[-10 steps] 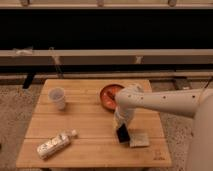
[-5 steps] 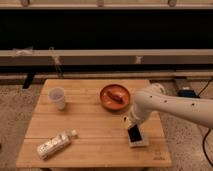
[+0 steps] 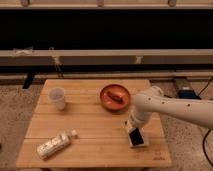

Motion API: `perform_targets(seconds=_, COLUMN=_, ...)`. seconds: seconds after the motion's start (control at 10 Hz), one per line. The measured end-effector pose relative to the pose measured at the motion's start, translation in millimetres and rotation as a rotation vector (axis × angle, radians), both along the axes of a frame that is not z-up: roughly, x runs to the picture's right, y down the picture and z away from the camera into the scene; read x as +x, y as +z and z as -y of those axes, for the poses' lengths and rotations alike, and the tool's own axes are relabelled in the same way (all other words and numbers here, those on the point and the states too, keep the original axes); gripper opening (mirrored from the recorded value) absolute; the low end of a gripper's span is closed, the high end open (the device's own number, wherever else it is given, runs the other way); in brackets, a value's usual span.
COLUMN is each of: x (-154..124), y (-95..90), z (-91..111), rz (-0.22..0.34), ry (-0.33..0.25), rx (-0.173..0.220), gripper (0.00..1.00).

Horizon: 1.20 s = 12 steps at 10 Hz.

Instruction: Place the eraser on the white sponge

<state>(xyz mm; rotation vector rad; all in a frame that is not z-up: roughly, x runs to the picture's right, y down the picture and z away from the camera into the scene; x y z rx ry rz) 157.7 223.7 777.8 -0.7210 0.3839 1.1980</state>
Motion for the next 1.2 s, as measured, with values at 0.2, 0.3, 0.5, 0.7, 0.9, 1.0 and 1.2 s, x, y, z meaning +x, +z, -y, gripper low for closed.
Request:
perform_targets(seconds=0.2, x=11.5, y=5.0, z=-6.6, rz=-0.024, ry=0.001, rx=-0.017, gripper=0.75)
perform_targets(seconds=0.3, x=19.7, y=6.4, z=-7.4, rz=-0.041, ry=0.007, rx=-0.020, gripper=0.80)
perform_targets(seconds=0.5, x=34.7, y=7.8, z=-5.8, rz=-0.068, ry=0.022, rx=-0.020, gripper=0.80)
perform_targets(seconds=0.7, x=45.3, y=4.4, z=-1.9, rz=-0.080, ry=0.032, rx=-0.013, gripper=0.80)
perform_targets(seconds=0.9, x=49.7, y=-1.4, z=-0.3, rz=-0.078, ry=0.031, rx=-0.007, gripper=0.80)
perform_targets(seconds=1.0, x=49.6, y=-3.6, z=0.5, rz=-0.075, ry=0.029, rx=-0.004, gripper=0.80)
perform_targets(seconds=1.2, x=48.1, y=-10.2, z=3.9, rz=-0.063, ry=0.025, rx=0.012, gripper=0.80)
